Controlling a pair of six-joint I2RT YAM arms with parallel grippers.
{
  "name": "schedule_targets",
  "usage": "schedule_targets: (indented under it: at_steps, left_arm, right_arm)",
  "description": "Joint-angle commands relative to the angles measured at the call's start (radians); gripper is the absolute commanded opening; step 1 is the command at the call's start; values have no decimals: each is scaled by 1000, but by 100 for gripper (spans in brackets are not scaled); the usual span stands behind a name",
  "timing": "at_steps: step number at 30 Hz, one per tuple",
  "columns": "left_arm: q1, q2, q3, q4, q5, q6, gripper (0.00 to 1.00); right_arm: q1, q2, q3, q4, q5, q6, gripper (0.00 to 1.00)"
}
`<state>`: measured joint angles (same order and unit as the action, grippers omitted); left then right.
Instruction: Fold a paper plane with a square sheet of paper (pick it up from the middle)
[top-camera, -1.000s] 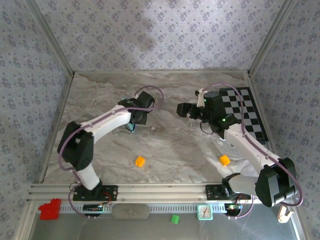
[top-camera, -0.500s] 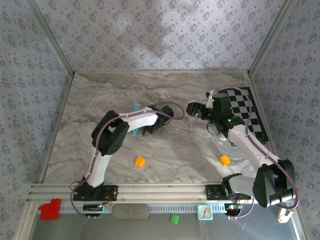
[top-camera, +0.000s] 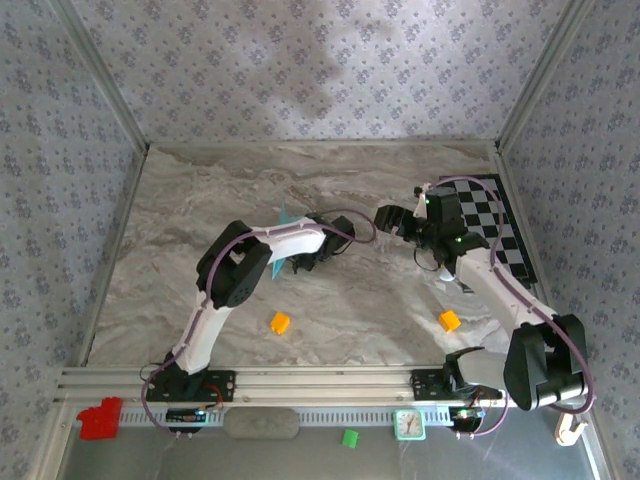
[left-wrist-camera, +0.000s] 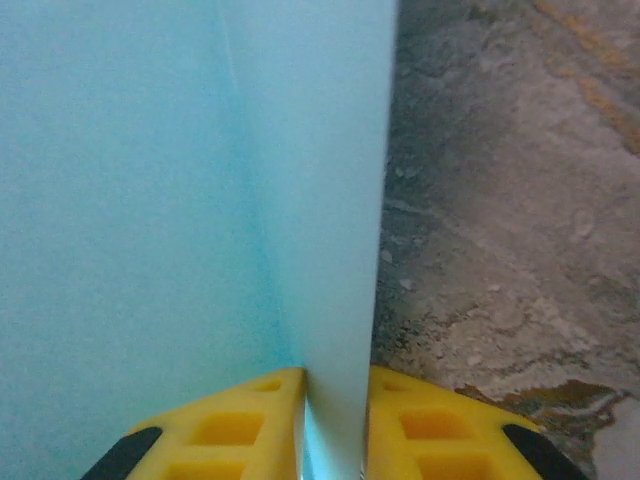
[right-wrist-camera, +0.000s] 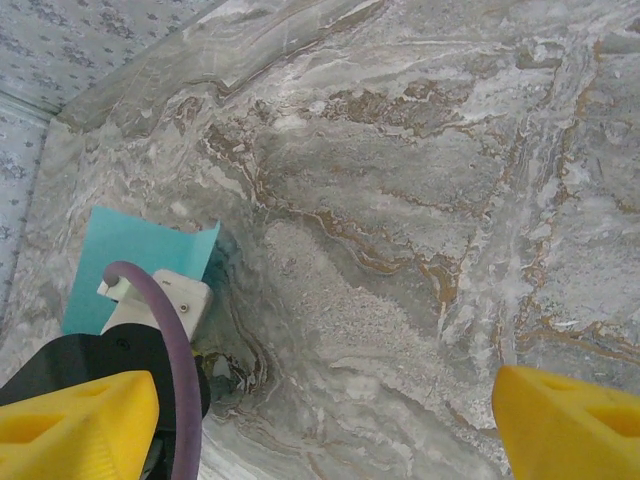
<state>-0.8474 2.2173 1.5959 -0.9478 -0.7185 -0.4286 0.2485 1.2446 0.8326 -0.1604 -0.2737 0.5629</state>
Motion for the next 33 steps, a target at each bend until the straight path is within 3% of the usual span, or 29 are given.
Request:
schedule_targets:
  at_steps: [1, 5, 9, 17, 23, 27, 33]
  left_arm:
    - [-26, 13, 42, -36, 18, -36, 23]
    - [-38, 13, 68, -63, 23, -69, 25]
    - [-54, -17, 66, -56, 98, -107, 30]
    - [-94, -177, -55, 90, 420, -214, 39]
    - [-87, -341, -177, 221, 608, -215, 42]
    - [-27, -424, -259, 291, 678, -215, 43]
    - [155, -472, -384, 396, 745, -195, 48]
  right_arm:
    - [-10, 8, 0, 10, -13, 30, 88]
    - [-16, 10, 2, 9, -18, 42, 87]
    - [-28, 0, -2, -2, -6, 55, 86]
    - [-73, -29, -28, -2, 12, 98, 86]
    - [-77, -10, -30, 7, -4, 113, 86]
    - [-74, 6, -33, 22, -19, 129, 86]
    - [-59, 29, -31, 37, -37, 140, 85]
